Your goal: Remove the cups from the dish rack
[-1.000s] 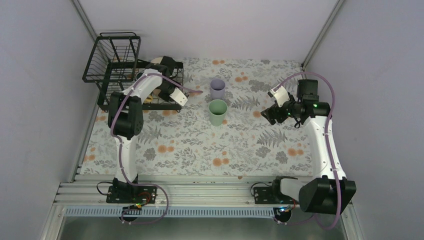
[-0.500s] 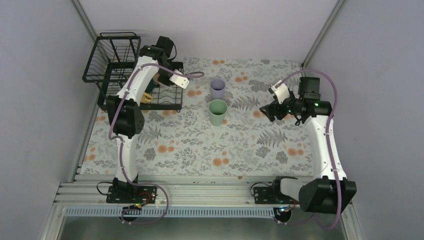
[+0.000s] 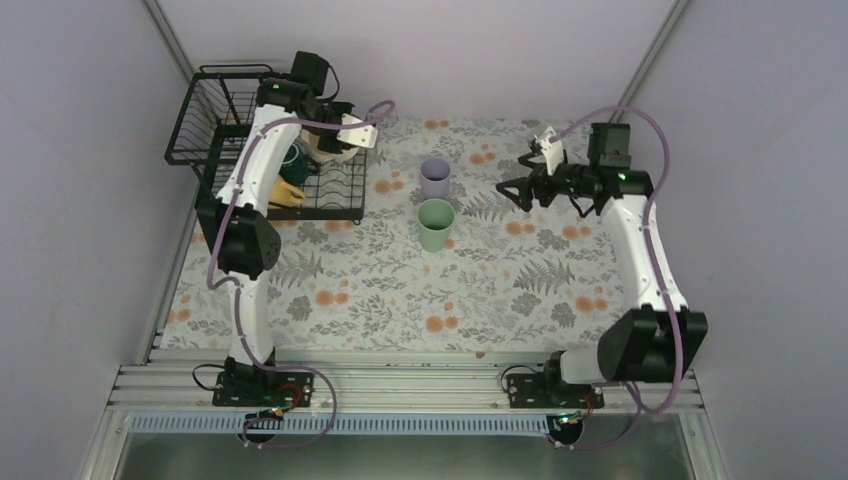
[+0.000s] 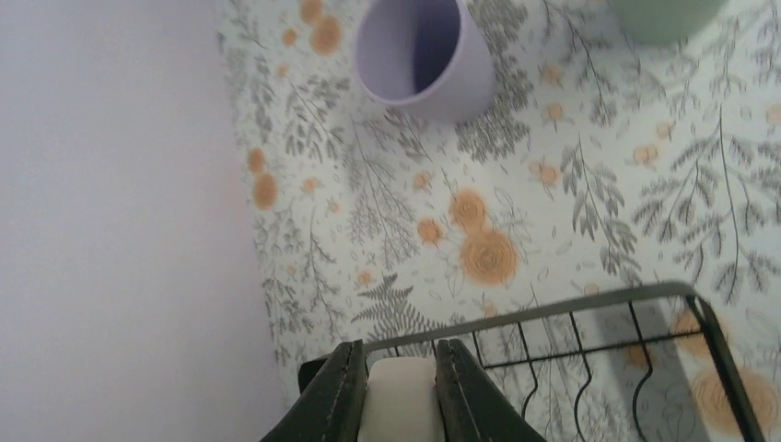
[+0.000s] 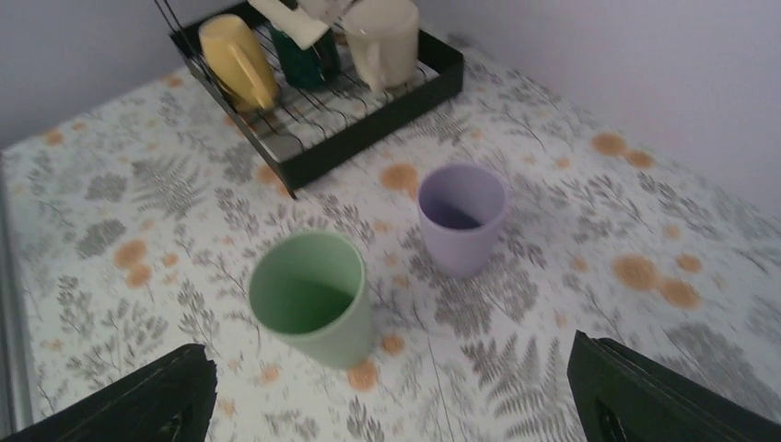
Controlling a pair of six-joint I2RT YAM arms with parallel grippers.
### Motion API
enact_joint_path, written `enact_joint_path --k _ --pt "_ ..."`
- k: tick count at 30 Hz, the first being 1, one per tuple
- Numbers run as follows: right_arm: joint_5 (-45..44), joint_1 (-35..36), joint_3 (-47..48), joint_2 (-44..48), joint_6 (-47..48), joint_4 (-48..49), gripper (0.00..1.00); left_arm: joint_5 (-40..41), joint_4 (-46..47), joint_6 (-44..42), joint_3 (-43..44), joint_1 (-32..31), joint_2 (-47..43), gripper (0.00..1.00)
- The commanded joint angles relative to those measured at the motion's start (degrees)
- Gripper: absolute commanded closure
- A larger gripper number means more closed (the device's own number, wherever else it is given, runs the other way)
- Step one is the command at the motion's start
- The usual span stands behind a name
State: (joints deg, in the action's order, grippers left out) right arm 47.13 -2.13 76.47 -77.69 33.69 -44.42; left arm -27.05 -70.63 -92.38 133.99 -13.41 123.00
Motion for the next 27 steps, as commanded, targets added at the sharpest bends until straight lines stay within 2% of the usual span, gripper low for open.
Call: enact_joint_path --k 1,11,16,22,27 --pt "10.41 2.54 5.20 -6.22 -3.50 4.01 0.02 -12.09 10.31 8.09 -4.47 2.10 -7.05 0.98" --pt "11.40 14.46 13.27 -22.14 -7.88 13.33 0.02 -23.39 31.34 24.65 -14.19 5.15 -13.22 0.98" --pt "10.39 18.76 16.94 -28.24 -11.57 21.72 0.02 -28.64 44.44 33.62 -22.91 6.09 -17.84 0.98" --pt "11.53 22.54 31.88 -41.59 -12.86 17.92 0.04 -33.58 54.43 40.49 -30.32 7.02 -21.12 0.98" --pt "11.44 25.18 35.27 -44.76 -14.00 21.50 0.04 -36.51 62.13 45.00 -36.61 7.65 -23.27 0.98"
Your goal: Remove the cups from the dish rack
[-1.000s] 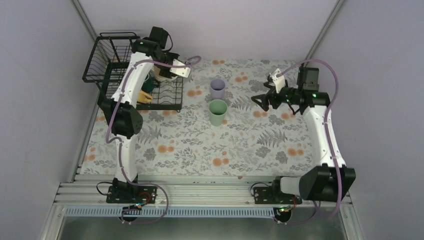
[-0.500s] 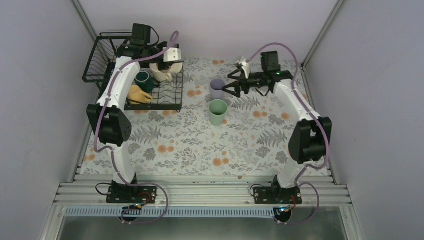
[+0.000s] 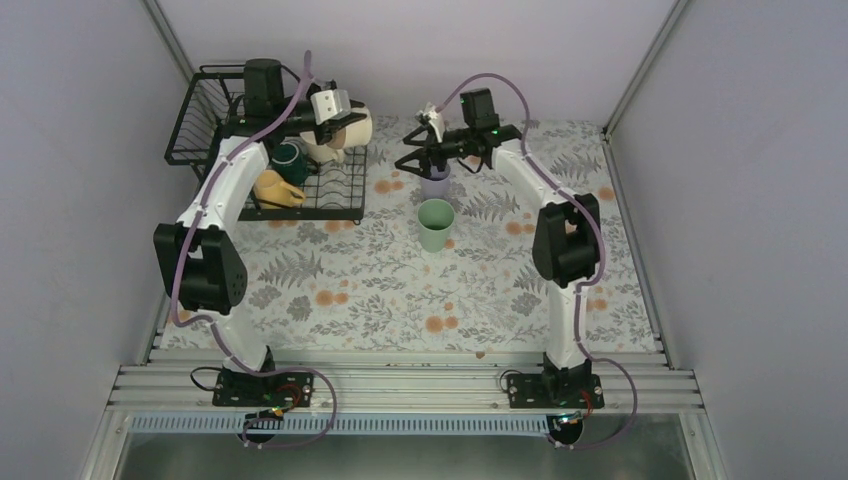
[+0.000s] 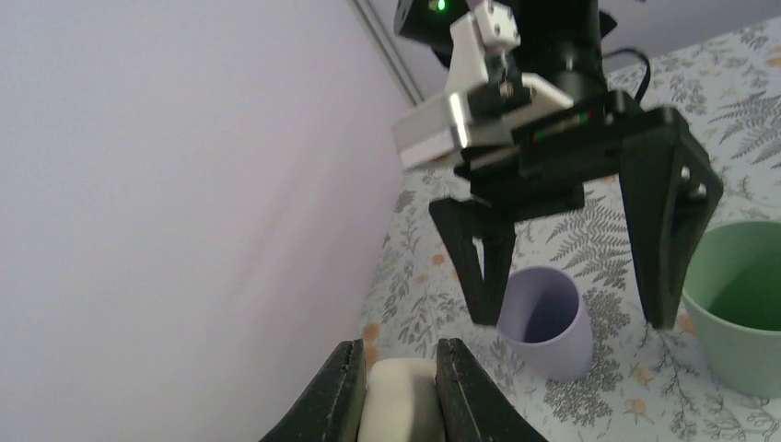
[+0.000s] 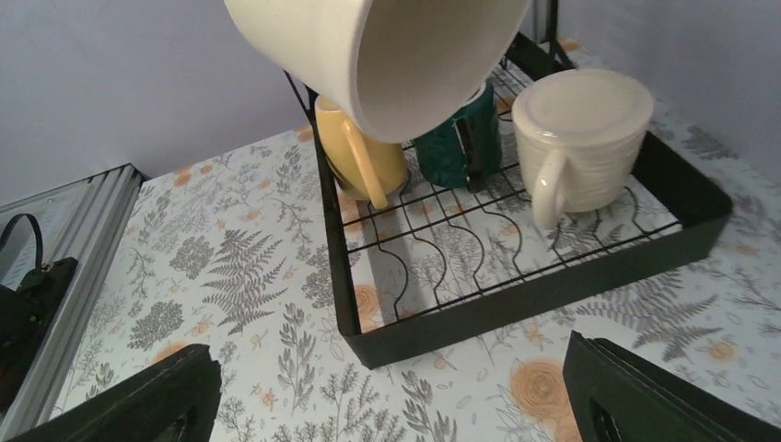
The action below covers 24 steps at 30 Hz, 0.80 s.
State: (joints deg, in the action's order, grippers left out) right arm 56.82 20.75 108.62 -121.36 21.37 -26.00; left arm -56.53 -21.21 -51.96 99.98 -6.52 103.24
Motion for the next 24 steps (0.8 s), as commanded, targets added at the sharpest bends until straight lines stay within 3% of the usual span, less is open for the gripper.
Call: enact_joint_path --k 1,24 --pt "1.80 2.68 3.52 -1.46 -2.05 3.95 0.04 -7.61 13.37 4.98 -3.21 0.79 -3.42 0.98" --pt "6.68 6.03 11.24 -7.37 -6.62 9.01 0.07 -14.08 45.94 28.84 -15.97 1.10 -2.73 0.98"
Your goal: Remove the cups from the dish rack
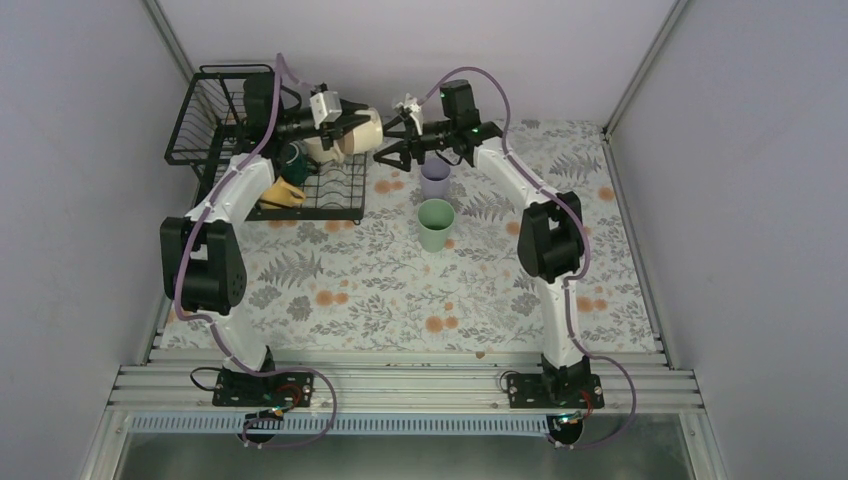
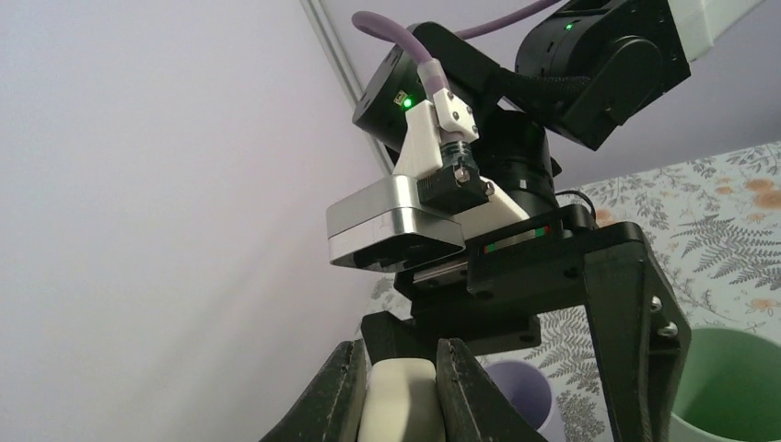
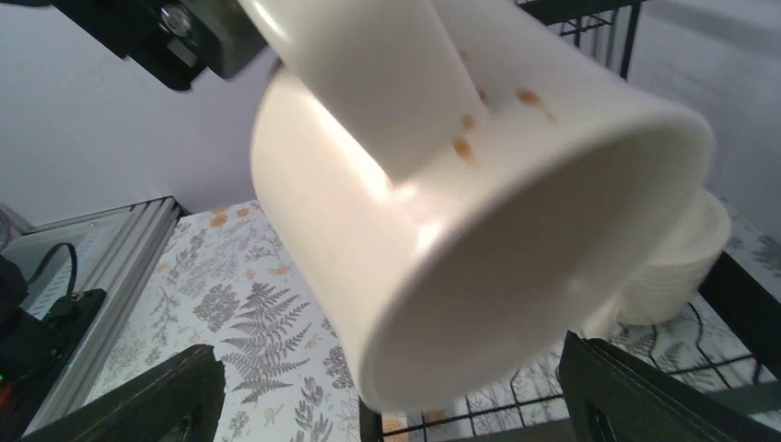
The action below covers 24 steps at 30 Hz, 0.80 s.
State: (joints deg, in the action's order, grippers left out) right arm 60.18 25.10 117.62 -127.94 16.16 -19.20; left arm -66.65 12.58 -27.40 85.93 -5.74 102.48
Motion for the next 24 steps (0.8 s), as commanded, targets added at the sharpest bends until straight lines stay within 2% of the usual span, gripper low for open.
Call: enact_joint_path --k 1,5,6,9,15,19,22,24 --pt "3.36 1.91 2.42 -0.94 -1.60 2.40 0.07 -4.19 14.11 5.62 -2.69 0.28 -1.86 0.98" --pt "3.51 2.76 2.74 -0.86 -1.85 3.19 0.08 -5.43 20.28 10.28 -5.09 0.29 -1.26 0.98" --pt "3.68 2.92 2.85 -0.93 -2.18 3.64 0.12 -5.52 21.61 11.02 -5.58 0.25 -1.20 0.98" --pt "3.25 3.30 4.43 -1.73 -2.40 2.71 0.35 -5.33 24.88 12.74 -6.46 0.36 -1.09 0.98" --pt "3.63 3.70 2.45 -0.73 -0.96 2.46 0.59 -5.70 26.93 14.70 -6.07 0.29 -0.80 0.98" --pt "2.91 3.99 2.26 0.00 -0.51 1.48 0.95 -6.10 29.06 16.30 -6.48 0.29 -0.69 0.98" --pt "3.67 4.00 1.32 1.29 -1.30 1.83 0.97 -6.59 28.96 16.00 -6.68 0.20 -0.74 0.95" --pt "3.58 3.97 0.43 2.57 -1.58 2.00 0.97 -6.50 25.42 12.99 -6.85 -0.01 -1.18 0.81"
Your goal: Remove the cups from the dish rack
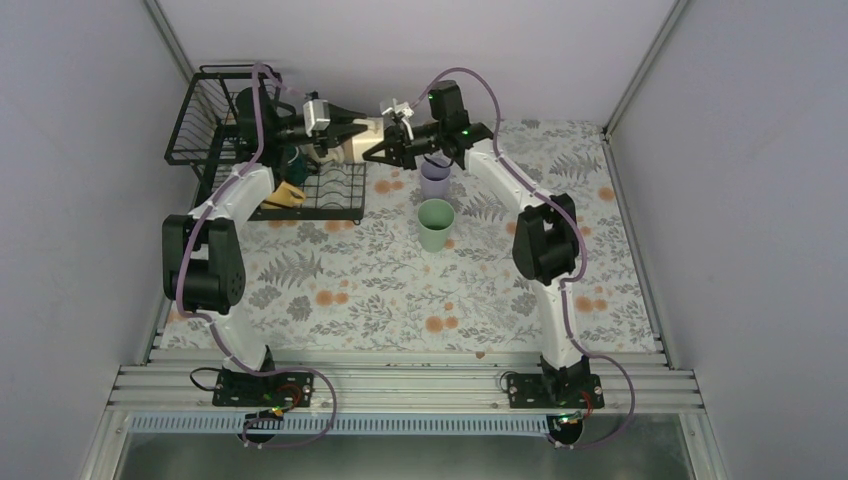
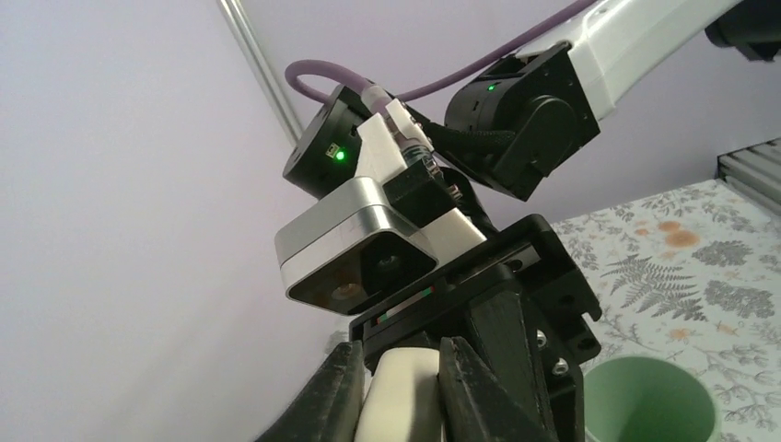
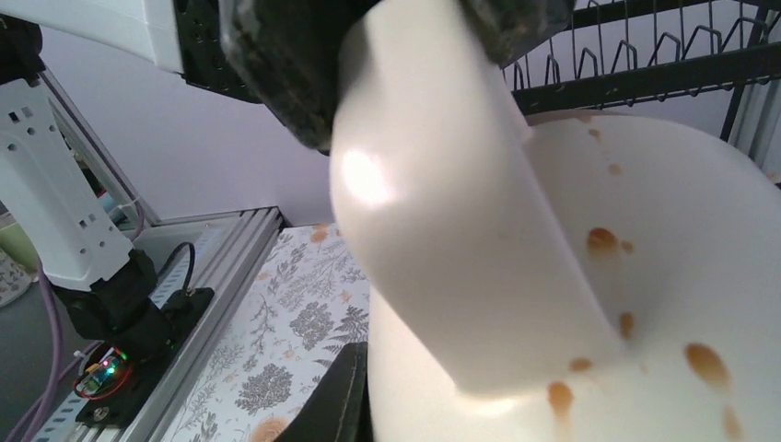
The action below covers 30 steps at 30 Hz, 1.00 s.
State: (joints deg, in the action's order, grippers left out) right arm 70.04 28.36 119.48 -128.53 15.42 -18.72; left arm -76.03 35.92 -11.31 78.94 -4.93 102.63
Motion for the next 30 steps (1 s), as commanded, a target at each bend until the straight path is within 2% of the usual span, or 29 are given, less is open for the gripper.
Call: enact_joint_path --k 1,4,7,10,13,14,18,20,24,27,30 --pt "-7.03 0.75 -1.52 3.72 -0.52 0.99 0.97 3.57 -1.14 -6.26 0.40 -0.97 -1.68 0.73" --pt "-11.22 0.73 0.02 4.71 1.79 -3.27 0.97 5.80 -13.64 -17.40 2.50 -1.31 -2.53 0.61" --pt "-15.65 0.13 3.27 4.52 4.26 -9.72 0.97 8.77 -24.38 -27.16 5.02 -1.56 -3.37 0.54" --pt "-20.05 -1.37 4.35 5.72 5.71 -14.13 0.97 12.28 -28.43 -31.36 6.06 -1.71 -5.32 0.46" --pt "-25.42 -3.38 5.15 7.66 6.55 -18.53 0.97 15.75 -34.80 -36.40 8.30 -1.66 -7.11 0.29" --pt "-28.07 -4.07 5.95 8.07 7.14 -20.56 0.97 16.99 -37.08 -38.19 9.05 -1.66 -7.70 0.26" --pt "-36.72 -8.02 8.45 9.54 9.30 -28.00 0.97 23.68 -46.13 -46.30 11.18 -1.91 -9.44 0.25" --pt "-42.02 -10.74 7.69 11.19 10.22 -30.47 0.97 30.92 -49.66 -51.88 11.26 -2.42 -10.41 0.25" --pt "-47.50 -15.94 7.32 12.45 13.56 -36.30 0.97 42.15 -52.68 -57.64 10.70 -2.72 -10.98 0.25" --pt "-51.64 -18.79 8.29 10.99 16.72 -42.55 0.97 47.80 -56.47 -61.06 11.22 -2.74 -10.32 0.25" --pt "-55.88 -20.06 7.44 9.36 18.91 -47.69 0.97 53.14 -56.41 -63.09 9.57 -2.80 -10.54 0.25"
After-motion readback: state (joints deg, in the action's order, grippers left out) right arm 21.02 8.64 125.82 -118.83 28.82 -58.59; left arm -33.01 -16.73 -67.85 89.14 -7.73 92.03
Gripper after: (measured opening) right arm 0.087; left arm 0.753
